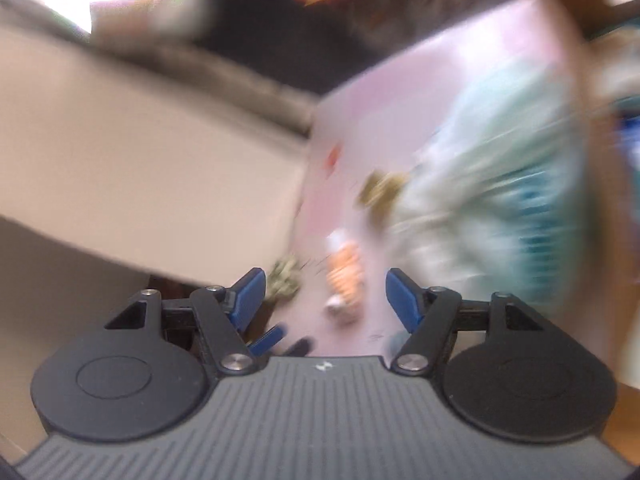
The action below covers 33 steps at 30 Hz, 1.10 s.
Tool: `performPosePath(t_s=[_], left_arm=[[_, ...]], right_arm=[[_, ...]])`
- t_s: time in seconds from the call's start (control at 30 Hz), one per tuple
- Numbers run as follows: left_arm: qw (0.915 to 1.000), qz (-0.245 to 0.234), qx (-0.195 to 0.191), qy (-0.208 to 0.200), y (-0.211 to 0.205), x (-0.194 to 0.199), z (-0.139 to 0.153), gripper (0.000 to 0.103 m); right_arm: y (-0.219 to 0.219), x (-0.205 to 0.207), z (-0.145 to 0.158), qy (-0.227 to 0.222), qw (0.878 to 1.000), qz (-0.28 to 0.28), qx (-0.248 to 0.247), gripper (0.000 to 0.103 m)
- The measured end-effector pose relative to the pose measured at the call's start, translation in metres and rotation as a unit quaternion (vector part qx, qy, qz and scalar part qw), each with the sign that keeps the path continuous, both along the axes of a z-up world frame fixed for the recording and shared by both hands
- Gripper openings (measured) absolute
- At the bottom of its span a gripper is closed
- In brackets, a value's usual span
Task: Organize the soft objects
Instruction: 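Move the right tool back to the orange-striped knotted cloth, then close the right tool on the orange-striped knotted cloth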
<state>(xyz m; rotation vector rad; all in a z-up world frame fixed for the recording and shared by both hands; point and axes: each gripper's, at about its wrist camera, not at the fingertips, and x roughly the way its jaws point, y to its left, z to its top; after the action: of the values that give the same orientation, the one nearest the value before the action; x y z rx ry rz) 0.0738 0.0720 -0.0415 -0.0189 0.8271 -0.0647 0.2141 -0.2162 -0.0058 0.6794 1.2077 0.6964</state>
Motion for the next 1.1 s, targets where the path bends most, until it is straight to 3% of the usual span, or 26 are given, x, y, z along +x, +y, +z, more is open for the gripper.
performPosePath(t_s=[0.17,0.27,0.4,0.5,0.63,0.8,1.1], left_arm=[[0.9996,-0.006,0.000,0.028,0.004,0.025,-0.024,0.060],[0.9985,-0.010,-0.022,0.048,0.008,0.038,-0.039,0.060],[0.9965,0.010,-0.045,0.069,0.018,0.050,-0.054,0.057],[0.9949,0.018,-0.062,0.077,0.024,0.054,-0.060,0.050],[0.9950,0.015,-0.068,0.072,0.026,0.053,-0.060,0.046],[0.9944,0.022,-0.077,0.068,0.026,0.050,-0.056,0.040],[0.9954,0.013,-0.089,0.034,0.025,0.018,-0.016,0.040]], right_arm=[[0.085,0.035,-0.051,0.055,0.997,0.047,-0.023,0.066],[0.117,0.049,-0.075,0.066,0.994,0.060,-0.060,0.066],[0.144,0.055,-0.098,0.072,0.990,0.073,-0.100,0.065],[0.158,0.056,-0.107,0.071,0.987,0.083,-0.119,0.063],[0.164,0.051,-0.116,0.074,0.985,0.092,-0.129,0.058],[0.165,0.043,-0.113,0.068,0.984,0.092,-0.133,0.039],[0.147,0.017,-0.071,0.044,0.990,0.087,-0.103,0.037]])
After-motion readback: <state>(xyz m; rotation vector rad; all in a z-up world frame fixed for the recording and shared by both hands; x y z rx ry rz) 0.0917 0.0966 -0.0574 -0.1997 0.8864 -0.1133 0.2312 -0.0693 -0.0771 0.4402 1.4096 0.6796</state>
